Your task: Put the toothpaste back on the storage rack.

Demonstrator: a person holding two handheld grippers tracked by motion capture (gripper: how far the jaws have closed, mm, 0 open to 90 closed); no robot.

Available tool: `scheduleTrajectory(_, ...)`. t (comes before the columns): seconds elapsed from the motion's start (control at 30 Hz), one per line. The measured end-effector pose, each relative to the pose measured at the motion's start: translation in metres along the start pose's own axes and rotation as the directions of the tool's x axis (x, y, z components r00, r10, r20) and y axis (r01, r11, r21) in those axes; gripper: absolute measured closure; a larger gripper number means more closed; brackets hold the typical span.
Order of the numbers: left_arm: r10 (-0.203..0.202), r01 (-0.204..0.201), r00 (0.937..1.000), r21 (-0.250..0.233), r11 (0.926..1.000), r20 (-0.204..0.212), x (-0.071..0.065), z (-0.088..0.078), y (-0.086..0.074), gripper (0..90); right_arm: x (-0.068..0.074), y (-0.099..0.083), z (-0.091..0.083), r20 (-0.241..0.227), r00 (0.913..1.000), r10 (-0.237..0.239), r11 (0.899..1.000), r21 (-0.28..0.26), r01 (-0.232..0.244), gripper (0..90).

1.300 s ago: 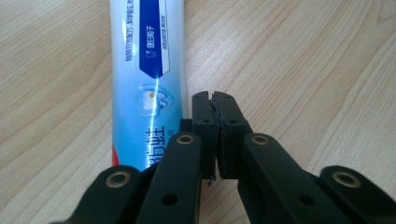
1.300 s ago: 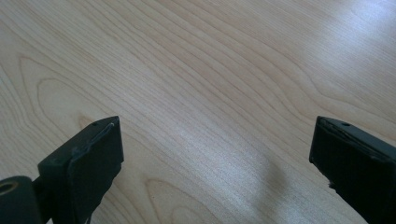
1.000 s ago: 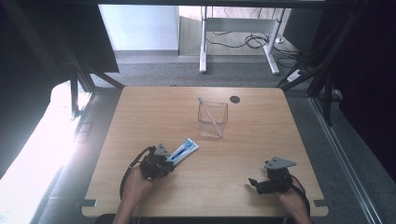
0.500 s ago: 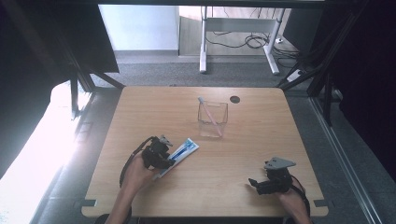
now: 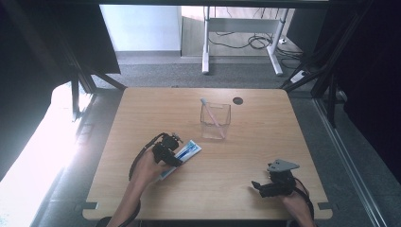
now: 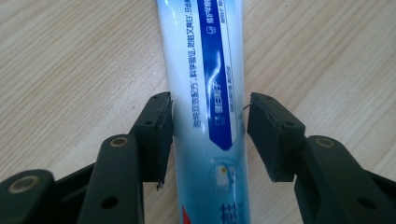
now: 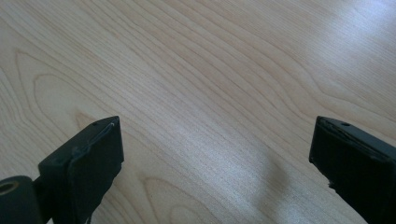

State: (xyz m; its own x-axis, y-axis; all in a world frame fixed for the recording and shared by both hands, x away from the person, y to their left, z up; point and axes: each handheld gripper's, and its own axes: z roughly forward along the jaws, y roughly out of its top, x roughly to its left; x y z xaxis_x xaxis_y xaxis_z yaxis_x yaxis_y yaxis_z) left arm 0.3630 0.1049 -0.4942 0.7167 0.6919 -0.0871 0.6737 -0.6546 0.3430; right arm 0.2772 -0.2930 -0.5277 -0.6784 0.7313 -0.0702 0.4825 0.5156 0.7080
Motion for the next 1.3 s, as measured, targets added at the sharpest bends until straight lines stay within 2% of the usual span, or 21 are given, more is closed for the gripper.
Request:
scheduleTrajectory(0.2, -0.007, 0.007, 1.0000, 0.032, 0.9995, 0.003, 0.001, 0.009, 0.007, 46.9, 0.000, 0.000, 0.000, -0.001, 1.0000, 0.000, 1.000, 0.002, 0.000, 3.4)
scheduleTrajectory(0.37, -0.003, 0.003, 0.9999, 0.049, 0.9988, -0.011, 0.000, 0.015, 0.010, 46.8, 0.000, 0.000, 0.000, 0.000, 1.0000, 0.000, 1.000, 0.003, 0.000, 3.4)
scheduleTrajectory(0.47, -0.011, 0.012, 0.9998, 0.057, 0.9983, -0.017, -0.001, 0.015, 0.011, 48.8, 0.000, 0.000, -0.001, 0.001, 1.0000, 0.000, 1.000, 0.003, 0.000, 3.5)
scheduleTrajectory(0.53, -0.015, 0.016, 0.9998, 0.056, 0.9983, -0.016, -0.001, 0.014, 0.011, 53.3, -0.001, 0.000, -0.001, 0.005, 1.0000, 0.003, 1.000, -0.002, -0.003, 3.5)
scheduleTrajectory(0.6, -0.021, 0.021, 0.9998, 0.047, 0.9987, -0.008, 0.000, 0.010, 0.011, 62.0, -0.003, -0.001, -0.002, 0.007, 0.9999, 0.010, 1.000, -0.004, -0.010, 3.6)
scheduleTrajectory(0.77, -0.018, 0.018, 0.9998, 0.035, 0.9992, 0.001, 0.001, 0.007, 0.010, 68.9, -0.002, -0.001, -0.001, 0.004, 1.0000, 0.007, 1.000, 0.003, -0.007, 3.6)
scheduleTrajectory(1.03, -0.004, 0.004, 0.9994, -0.004, 1.0000, 0.034, 0.002, 0.002, 0.008, 72.0, -0.003, -0.002, -0.001, 0.005, 0.9999, 0.011, 1.000, 0.001, -0.011, 3.6)
scheduleTrajectory(1.2, 0.012, -0.009, 0.9987, -0.072, 0.9974, 0.050, -0.001, -0.013, 0.009, 72.1, -0.004, -0.002, -0.002, 0.007, 0.9999, 0.012, 1.000, 0.002, -0.012, 3.6)
scheduleTrajectory(1.3, 0.018, -0.013, 0.9984, -0.096, 0.9953, 0.053, -0.003, -0.019, 0.010, 72.1, -0.004, -0.002, -0.001, 0.007, 0.9999, 0.012, 1.000, 0.002, -0.012, 3.6)
